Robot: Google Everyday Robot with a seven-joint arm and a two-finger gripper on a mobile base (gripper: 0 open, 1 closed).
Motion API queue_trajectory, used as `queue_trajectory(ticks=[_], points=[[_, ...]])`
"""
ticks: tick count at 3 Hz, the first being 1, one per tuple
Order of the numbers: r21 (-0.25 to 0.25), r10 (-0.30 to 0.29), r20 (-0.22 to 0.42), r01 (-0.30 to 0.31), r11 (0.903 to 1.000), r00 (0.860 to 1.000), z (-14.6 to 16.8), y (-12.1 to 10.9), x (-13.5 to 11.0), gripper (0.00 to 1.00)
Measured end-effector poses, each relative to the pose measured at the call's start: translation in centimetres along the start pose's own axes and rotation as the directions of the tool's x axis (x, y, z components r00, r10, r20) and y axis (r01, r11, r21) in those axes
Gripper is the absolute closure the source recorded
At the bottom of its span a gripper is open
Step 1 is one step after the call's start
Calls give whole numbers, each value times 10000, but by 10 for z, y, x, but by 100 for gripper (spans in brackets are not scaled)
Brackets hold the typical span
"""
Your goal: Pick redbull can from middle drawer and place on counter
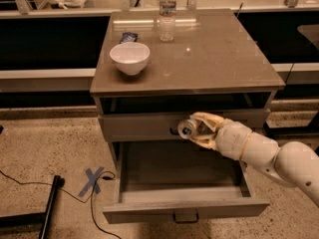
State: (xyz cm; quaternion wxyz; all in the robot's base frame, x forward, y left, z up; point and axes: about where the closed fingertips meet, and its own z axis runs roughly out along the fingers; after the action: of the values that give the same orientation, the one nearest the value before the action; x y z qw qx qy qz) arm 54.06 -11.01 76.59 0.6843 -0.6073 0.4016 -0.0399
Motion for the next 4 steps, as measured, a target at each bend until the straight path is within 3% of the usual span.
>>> queue_trajectory(ticks=[2,3,4], points=[[89,176,-21,-176,9998,9998,0,-2,0,100],[1037,1647,19,-1640,9810,9863,-4,-19,4,100],[2536,3713,607,-3741,8920,9265,-23,-51,4,100]])
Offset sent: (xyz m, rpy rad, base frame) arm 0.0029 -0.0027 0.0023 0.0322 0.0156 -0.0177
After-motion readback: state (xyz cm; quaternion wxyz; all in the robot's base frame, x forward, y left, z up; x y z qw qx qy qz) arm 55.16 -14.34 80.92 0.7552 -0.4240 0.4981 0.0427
